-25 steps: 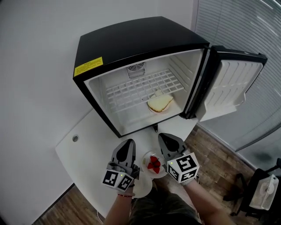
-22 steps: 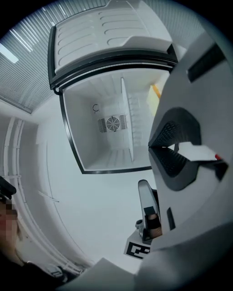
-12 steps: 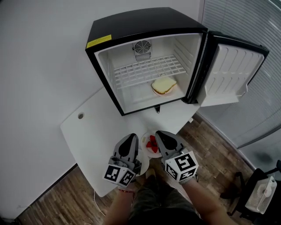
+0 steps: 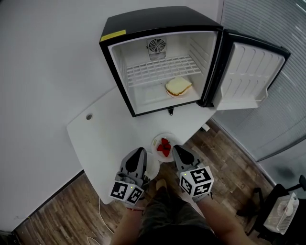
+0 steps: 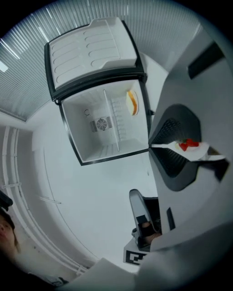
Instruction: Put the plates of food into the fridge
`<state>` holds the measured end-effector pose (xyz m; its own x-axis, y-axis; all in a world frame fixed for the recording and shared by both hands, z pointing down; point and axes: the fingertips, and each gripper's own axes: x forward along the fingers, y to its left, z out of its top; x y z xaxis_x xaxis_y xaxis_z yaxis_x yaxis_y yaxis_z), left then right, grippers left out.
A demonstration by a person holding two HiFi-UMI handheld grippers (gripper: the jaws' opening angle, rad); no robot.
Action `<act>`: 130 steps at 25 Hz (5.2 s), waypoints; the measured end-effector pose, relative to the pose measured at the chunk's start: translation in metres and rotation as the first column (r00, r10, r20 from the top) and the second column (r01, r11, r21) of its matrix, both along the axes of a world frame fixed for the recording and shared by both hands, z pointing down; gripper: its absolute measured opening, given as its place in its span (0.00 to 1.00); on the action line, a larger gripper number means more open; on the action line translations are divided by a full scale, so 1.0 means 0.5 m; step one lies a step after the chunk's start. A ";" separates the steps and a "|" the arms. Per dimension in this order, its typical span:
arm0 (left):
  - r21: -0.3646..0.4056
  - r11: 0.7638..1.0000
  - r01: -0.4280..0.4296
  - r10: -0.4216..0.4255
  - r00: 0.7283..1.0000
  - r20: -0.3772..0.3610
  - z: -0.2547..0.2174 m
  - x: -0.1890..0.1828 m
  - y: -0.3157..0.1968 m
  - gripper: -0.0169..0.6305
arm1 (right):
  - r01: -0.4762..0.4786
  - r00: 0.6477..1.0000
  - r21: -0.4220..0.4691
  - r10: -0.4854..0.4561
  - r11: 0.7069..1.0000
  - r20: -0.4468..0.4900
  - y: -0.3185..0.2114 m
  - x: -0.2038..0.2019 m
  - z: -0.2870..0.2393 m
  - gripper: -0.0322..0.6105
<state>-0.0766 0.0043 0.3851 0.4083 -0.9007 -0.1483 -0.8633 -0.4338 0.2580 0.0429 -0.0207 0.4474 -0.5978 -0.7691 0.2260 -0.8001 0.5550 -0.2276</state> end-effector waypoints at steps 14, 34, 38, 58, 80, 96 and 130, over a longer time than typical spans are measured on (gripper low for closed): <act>-0.054 0.997 0.060 -0.059 0.998 0.003 0.071 -0.020 0.054 0.04 | -0.133 0.950 -0.524 0.260 0.841 0.176 0.014 0.084 0.273 0.29; -0.083 0.994 0.065 -0.067 0.998 -0.019 0.104 -0.032 0.051 0.04 | -0.021 0.802 -0.744 0.456 0.668 0.387 -0.036 0.025 0.350 0.23; -0.083 0.994 0.066 -0.068 0.997 -0.023 0.103 -0.038 0.046 0.04 | -0.003 0.784 -0.742 0.463 0.670 0.414 -0.041 0.021 0.335 0.13; -0.059 0.997 0.040 -0.040 0.999 0.011 0.042 -0.037 -0.029 0.04 | 0.039 0.689 -0.729 0.510 0.683 0.515 -0.095 0.061 0.246 0.08; 0.014 1.000 0.020 -0.020 1.000 0.021 -0.018 -0.137 -0.289 0.04 | 0.036 0.630 -0.694 0.523 0.719 0.574 -0.384 -0.074 0.155 0.08; -0.038 0.999 -0.032 0.031 0.999 -0.032 0.059 -0.125 -0.412 0.04 | 0.031 0.641 -0.712 0.532 0.702 0.553 -0.558 -0.168 0.172 0.08; -0.063 0.997 -0.048 0.040 0.991 -0.130 0.090 -0.156 -0.421 0.04 | -0.154 0.988 -0.368 0.133 0.917 -0.083 -0.633 -0.183 0.157 0.25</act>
<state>-0.1545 -0.2063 0.4300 0.4294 -0.8917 -0.1432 -0.8014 -0.4493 0.3947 -0.0485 -0.3374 0.5258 -0.4655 -0.6994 0.5424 -0.8821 0.3166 -0.3487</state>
